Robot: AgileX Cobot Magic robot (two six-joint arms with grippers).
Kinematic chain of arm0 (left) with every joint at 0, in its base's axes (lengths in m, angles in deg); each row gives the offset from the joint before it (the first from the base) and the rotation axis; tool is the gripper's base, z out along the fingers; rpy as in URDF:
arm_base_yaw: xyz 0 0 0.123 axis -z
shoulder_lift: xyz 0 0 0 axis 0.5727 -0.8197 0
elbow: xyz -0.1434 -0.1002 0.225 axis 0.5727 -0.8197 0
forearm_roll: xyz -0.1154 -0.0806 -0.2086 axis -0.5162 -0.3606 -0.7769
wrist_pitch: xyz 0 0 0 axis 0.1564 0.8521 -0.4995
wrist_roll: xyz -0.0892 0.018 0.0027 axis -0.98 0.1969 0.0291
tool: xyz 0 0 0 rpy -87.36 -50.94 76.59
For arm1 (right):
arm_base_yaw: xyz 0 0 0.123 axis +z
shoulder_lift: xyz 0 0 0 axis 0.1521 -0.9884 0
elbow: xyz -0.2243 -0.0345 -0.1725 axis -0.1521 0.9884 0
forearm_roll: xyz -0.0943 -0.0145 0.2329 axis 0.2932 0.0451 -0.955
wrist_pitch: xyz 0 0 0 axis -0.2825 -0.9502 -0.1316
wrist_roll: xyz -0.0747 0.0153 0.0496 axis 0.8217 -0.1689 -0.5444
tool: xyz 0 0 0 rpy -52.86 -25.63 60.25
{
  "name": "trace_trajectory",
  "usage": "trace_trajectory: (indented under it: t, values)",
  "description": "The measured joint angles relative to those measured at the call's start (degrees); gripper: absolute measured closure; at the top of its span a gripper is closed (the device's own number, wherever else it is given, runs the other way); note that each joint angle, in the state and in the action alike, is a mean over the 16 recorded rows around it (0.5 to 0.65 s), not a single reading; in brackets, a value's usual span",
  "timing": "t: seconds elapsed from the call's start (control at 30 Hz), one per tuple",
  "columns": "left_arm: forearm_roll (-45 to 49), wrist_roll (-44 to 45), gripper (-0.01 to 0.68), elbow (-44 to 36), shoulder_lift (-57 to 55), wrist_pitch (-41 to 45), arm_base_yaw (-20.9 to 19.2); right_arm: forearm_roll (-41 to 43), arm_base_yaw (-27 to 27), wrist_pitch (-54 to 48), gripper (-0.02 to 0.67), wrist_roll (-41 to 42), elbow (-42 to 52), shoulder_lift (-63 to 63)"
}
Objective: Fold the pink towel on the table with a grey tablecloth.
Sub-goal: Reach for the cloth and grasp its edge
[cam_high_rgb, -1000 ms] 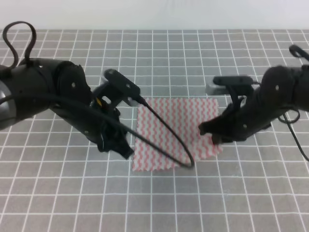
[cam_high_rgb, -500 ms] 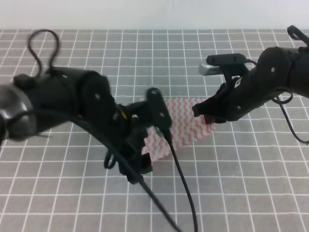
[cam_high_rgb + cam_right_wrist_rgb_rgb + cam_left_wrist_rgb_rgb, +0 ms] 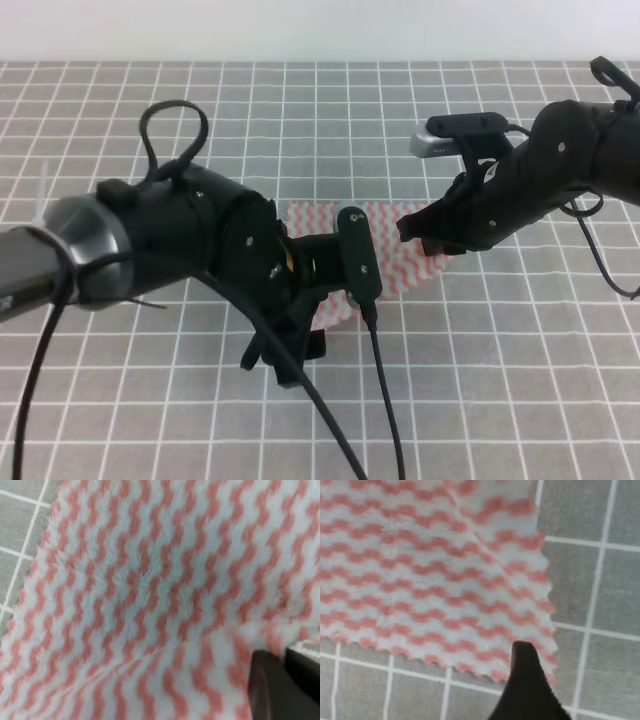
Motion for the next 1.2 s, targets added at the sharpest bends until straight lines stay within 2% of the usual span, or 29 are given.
trace_trajectory:
  t: [0.4,0.5,0.6,1.0,1.13,1.2]
  values:
    - [4.7,-5.2,0.235,0.0,-4.3,-5.2,0.1,0.2,-0.1,1.0,0.663,0.0,0.0,-0.1]
    - [7.1,-7.3,0.256,0.0,-5.2,-6.4,0.1,0.3,-0.1,1.1,0.663,0.0,0.0,-0.1]
    - [10.4,-10.2,0.308,0.3,-5.8,-7.6,0.1,0.6,-0.2,1.2,0.663,0.0,0.0,-0.1]
    - [20.5,-22.2,0.619,5.2,-7.8,-12.0,-1.2,2.1,-0.6,2.2,0.663,0.0,0.0,-0.1]
    - [21.3,-25.1,0.666,8.4,-9.4,-12.7,-2.4,2.4,-0.7,3.2,0.663,-0.1,0.0,-0.1]
    - [21.3,-25.9,0.666,10.2,-10.4,-12.7,-3.1,2.5,-0.7,3.9,0.663,-0.1,0.0,0.0]
